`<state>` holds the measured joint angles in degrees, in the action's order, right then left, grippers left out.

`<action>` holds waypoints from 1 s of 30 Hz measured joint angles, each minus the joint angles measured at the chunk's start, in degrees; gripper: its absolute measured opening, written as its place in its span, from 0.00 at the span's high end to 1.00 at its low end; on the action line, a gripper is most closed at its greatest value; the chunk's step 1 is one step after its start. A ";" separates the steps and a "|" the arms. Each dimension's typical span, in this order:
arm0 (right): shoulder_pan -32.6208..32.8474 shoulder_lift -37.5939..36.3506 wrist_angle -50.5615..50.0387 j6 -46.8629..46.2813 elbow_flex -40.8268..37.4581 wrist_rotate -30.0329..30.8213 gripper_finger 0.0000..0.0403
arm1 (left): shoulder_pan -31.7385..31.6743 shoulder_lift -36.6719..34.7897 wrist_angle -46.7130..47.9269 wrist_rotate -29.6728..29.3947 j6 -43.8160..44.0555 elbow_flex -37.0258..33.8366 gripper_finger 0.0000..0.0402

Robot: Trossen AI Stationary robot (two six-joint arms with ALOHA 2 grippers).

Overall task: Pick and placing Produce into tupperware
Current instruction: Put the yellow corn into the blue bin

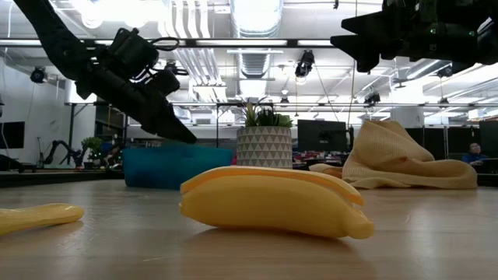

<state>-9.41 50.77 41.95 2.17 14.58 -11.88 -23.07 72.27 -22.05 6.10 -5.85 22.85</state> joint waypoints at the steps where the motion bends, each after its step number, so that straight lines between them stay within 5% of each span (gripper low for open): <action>1: -0.01 0.00 0.01 0.00 0.01 0.00 0.40 | 0.04 -0.30 -0.17 0.64 0.80 0.00 0.36; 14: -0.02 0.01 -0.20 0.74 0.00 0.00 0.40 | 10.18 -11.61 -0.32 8.53 6.88 5.12 0.36; 30: -0.02 0.00 -0.15 0.90 -0.01 0.00 0.40 | 30.41 -17.51 -0.24 7.35 3.55 14.47 0.36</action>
<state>-9.43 50.76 41.80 3.07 14.57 -11.88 7.35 54.76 -22.29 13.45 -2.30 37.33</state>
